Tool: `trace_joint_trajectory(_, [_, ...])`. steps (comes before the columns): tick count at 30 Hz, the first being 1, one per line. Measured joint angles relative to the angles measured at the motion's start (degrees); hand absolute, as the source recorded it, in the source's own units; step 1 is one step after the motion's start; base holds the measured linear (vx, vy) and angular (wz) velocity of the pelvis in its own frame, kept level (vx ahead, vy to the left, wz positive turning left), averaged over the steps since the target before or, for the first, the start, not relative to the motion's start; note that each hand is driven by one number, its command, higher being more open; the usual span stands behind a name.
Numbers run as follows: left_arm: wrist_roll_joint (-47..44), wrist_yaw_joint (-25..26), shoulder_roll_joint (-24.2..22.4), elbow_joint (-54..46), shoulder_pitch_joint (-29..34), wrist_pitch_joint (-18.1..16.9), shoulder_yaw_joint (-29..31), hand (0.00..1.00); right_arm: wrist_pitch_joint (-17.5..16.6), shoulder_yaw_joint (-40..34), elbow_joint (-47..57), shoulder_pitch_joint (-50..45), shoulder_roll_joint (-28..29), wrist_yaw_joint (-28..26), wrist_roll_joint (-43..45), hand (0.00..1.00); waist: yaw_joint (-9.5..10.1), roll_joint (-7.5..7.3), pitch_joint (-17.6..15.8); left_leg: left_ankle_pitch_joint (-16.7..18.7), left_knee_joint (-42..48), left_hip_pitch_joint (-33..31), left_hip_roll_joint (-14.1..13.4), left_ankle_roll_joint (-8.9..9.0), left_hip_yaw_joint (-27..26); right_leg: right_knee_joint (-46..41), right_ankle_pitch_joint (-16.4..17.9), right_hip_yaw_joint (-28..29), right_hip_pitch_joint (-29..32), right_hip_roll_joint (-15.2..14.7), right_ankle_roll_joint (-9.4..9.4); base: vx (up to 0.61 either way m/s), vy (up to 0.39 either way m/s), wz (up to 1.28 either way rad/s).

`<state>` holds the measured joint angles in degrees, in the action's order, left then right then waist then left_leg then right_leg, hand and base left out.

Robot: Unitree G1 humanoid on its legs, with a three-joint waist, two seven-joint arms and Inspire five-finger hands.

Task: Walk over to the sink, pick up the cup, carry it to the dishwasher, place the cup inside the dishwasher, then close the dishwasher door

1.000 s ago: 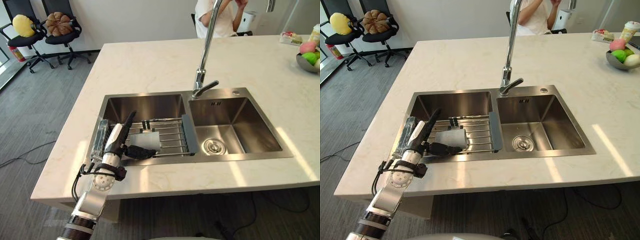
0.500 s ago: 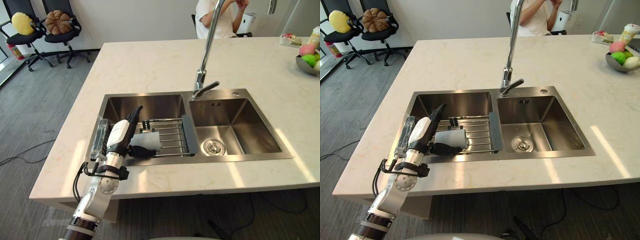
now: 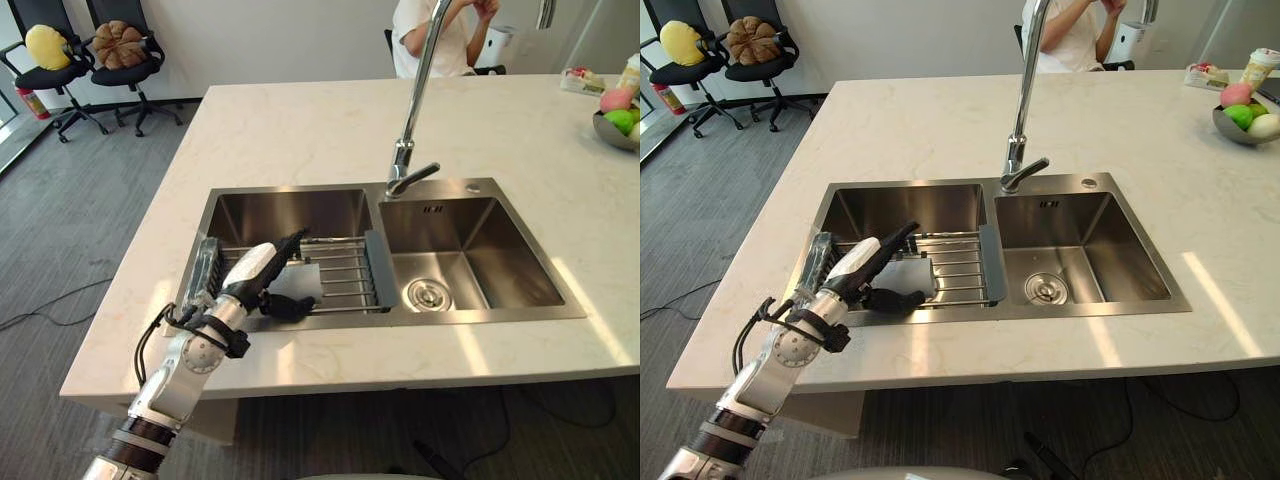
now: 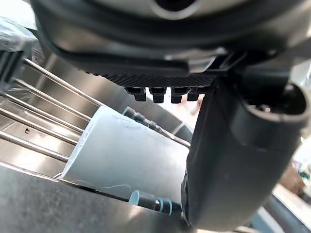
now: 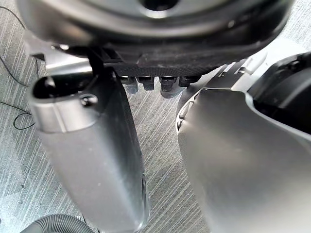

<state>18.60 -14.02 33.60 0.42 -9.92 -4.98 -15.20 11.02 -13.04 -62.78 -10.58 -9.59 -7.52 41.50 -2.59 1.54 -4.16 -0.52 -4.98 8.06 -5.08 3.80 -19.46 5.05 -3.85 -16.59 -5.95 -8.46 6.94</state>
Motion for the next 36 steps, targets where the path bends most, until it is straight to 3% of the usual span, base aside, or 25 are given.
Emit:
trace_joint_trajectory(5, [-4.58, -5.17, 3.45, 2.69, -3.34, 1.03, -0.60, 1.00, 0.75, -0.04, 0.00, 0.71, -0.23, -0.23, -0.18, 1.00, -1.44, 0.05, 0.00, 0.01, 0.00, -0.11, -0.01, 0.02, -0.19, 0.04, -0.02, 0.13, 0.20, 0.00, 0.02, 0.00, 0.000, -0.01])
trace_joint_trajectory(21, [-11.94, -15.06, 8.97, 7.01, -12.18, 4.73, -4.07, 1.00, 0.76, -1.85, 0.21, 0.42, -0.46, -2.54, -2.79, 1.00, -1.82, 0.90, -0.28, 0.01, 0.02, -1.02, 0.06, 0.01, -1.62, 0.04, -0.67, 1.63, 2.02, -0.05, 0.08, -0.01, -0.011, -0.04])
trace_joint_trajectory(31, [-11.89, -17.44, 10.19, 9.61, -13.69, 2.69, -4.45, 1.00, 0.62, -2.33, 1.39, -1.06, -1.12, -2.54, -2.83, 1.00, -2.93, 3.01, 0.07, 0.02, 0.02, -1.50, 0.00, 0.03, -2.29, -0.16, -0.91, 2.31, 2.73, -0.01, 0.00, -0.03, -0.039, -0.03])
trace_joint_trajectory(36, [-11.87, -17.05, 10.62, 10.35, -14.17, 2.61, -5.00, 1.00, 0.62, -2.28, 1.38, -1.39, -1.08, -2.53, -2.82, 1.00, -2.92, 3.06, 0.09, 0.01, 0.02, -1.51, 0.10, 0.02, -3.08, -0.16, -1.30, 3.04, 3.17, -0.06, -0.02, -0.06, -0.038, -0.07])
